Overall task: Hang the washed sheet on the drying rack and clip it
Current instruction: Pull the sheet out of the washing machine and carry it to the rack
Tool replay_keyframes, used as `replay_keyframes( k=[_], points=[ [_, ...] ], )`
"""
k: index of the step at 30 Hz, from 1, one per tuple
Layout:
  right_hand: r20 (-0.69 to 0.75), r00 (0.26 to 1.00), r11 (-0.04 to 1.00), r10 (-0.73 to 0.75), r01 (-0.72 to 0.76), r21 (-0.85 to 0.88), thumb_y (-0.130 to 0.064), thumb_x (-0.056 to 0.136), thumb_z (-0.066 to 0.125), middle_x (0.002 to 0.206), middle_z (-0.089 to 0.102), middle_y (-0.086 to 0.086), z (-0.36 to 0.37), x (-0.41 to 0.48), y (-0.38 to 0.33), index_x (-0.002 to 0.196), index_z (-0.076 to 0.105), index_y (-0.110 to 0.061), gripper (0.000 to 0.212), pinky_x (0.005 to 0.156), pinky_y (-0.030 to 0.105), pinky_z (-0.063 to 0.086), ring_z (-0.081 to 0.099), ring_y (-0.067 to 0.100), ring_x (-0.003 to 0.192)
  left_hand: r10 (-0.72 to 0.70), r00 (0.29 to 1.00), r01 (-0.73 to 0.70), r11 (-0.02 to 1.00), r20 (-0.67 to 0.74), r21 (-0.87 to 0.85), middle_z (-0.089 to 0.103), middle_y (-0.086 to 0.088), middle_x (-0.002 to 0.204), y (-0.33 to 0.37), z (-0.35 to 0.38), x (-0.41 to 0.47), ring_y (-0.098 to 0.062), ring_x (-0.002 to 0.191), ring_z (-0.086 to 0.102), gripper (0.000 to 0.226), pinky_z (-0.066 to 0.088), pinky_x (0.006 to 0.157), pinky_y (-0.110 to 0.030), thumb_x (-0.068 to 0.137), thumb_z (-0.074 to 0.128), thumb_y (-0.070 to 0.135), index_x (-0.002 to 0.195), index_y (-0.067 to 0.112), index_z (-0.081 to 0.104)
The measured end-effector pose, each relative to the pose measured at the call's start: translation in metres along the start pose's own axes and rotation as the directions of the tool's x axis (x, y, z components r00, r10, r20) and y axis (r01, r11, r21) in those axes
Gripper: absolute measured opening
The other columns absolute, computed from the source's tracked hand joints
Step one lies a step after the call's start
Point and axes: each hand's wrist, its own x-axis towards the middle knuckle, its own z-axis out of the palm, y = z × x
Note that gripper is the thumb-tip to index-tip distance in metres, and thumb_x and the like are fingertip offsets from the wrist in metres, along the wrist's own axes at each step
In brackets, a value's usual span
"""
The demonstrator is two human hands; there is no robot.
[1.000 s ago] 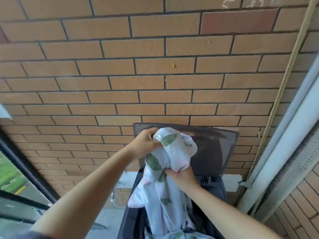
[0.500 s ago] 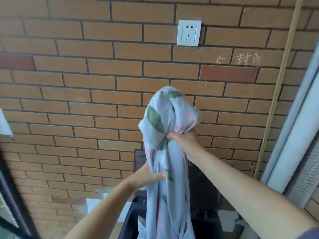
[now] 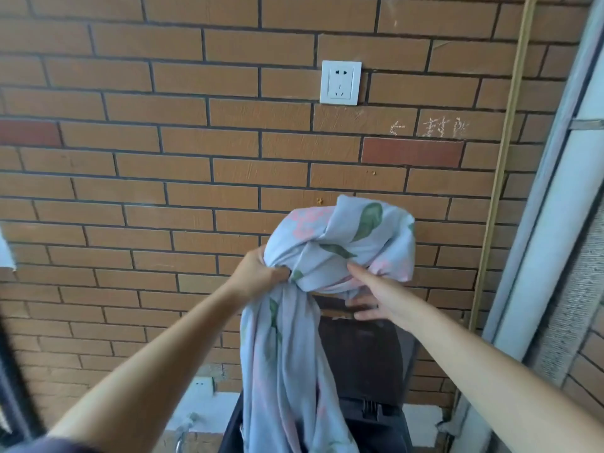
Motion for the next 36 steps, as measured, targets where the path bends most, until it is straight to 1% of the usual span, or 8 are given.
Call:
replay_keyframes(
  k=[5,10,15,17,20,24,28,36],
  points=[
    [0.316,0.918,0.863,0.239,-0.052,-0.503,-0.062,0.080,0.055,0.138,0.050,0.011,-0.026,-0.035,-0.010,0.138,0.042,-0.021,0.072,0.083,0.036,0.056,0.068,0.023,0.100,0.027,0.999,-0.033,0.941,0.020,0.338,0.068,0.000,0.076,0.046,-0.025,0.016,-0.017,0.068,0.060,0.014,0.053,0.069,-0.032,0.069,0.062,0.013,0.082,0.018,0.064],
    [0.109,0.952,0.615,-0.286,0.269,-0.741,-0.056,0.078,0.064,0.124,0.057,-0.003,-0.040,-0.052,-0.052,0.119,0.053,-0.028,0.051,0.086,0.032,0.050,0.058,0.014,0.108,0.016,0.999,-0.035,0.755,0.034,0.655,0.065,0.000,0.080,0.074,-0.026,0.010,-0.022,0.077,0.061,0.013,0.048,0.067,-0.029,0.067,0.064,0.021,0.078,0.025,0.060],
    [0.433,0.754,0.554,-0.494,0.657,-0.511,-0.049,0.061,0.084,0.157,0.012,-0.014,-0.001,-0.041,-0.089,0.147,-0.007,-0.045,0.125,0.110,0.032,0.033,0.023,0.006,0.139,0.064,0.991,-0.135,0.561,0.119,0.817,0.062,0.003,0.081,0.144,-0.019,0.000,-0.018,0.072,0.058,0.026,0.045,0.059,-0.025,0.070,0.065,0.013,0.095,0.021,0.061],
    [0.444,0.664,0.634,-0.601,0.735,-0.241,-0.025,0.063,0.088,0.144,0.039,-0.007,0.022,-0.030,-0.093,0.148,0.016,-0.026,0.111,0.099,0.021,0.044,0.045,0.003,0.125,0.147,0.988,-0.127,0.552,0.054,0.824,0.060,0.002,0.080,0.170,-0.019,-0.002,-0.019,0.072,0.056,0.025,0.044,0.058,-0.026,0.069,0.066,0.012,0.092,0.020,0.060],
    [0.139,0.672,0.677,-0.728,0.736,-0.012,-0.011,0.063,0.082,0.105,0.066,-0.004,0.048,-0.018,-0.090,0.112,0.058,-0.018,0.055,0.085,0.034,0.054,0.064,0.014,0.099,0.240,0.963,-0.058,0.633,-0.124,0.772,0.062,-0.003,0.089,0.175,-0.021,-0.004,-0.021,0.078,0.055,0.024,0.043,0.064,-0.027,0.069,0.066,0.013,0.090,0.021,0.057],
    [-0.104,0.700,0.697,-0.706,0.714,0.071,-0.007,0.063,0.082,0.087,0.063,-0.016,0.047,-0.021,-0.091,0.092,0.060,-0.025,0.041,0.070,0.016,0.048,0.061,0.003,0.081,0.247,0.934,-0.143,0.921,-0.259,0.362,0.059,0.008,0.103,0.136,-0.019,-0.041,-0.001,0.087,0.061,0.057,0.049,0.073,-0.018,0.064,0.078,0.029,0.114,0.024,0.052],
    [-0.098,0.697,0.671,-0.711,0.713,0.201,-0.002,0.065,0.079,0.090,0.068,-0.008,0.041,-0.030,-0.105,0.089,0.061,-0.026,0.038,0.073,0.021,0.052,0.064,0.005,0.081,0.181,0.953,-0.197,0.980,-0.244,-0.042,0.049,0.008,0.128,0.080,-0.003,-0.093,0.006,0.106,0.059,0.117,0.049,0.078,-0.013,0.045,0.086,0.049,0.141,0.024,0.023],
    [-0.147,0.764,0.661,-0.628,0.624,0.417,0.002,0.068,0.076,0.088,0.068,-0.004,0.037,-0.037,-0.119,0.099,0.063,-0.016,0.037,0.063,0.014,0.050,0.065,0.008,0.076,-0.003,0.964,0.008,1.000,-0.268,0.019,0.067,0.007,0.108,0.007,0.056,-0.115,-0.008,0.105,0.063,0.059,0.048,0.081,-0.014,0.068,0.073,0.008,0.120,0.025,0.052]
  ],
)
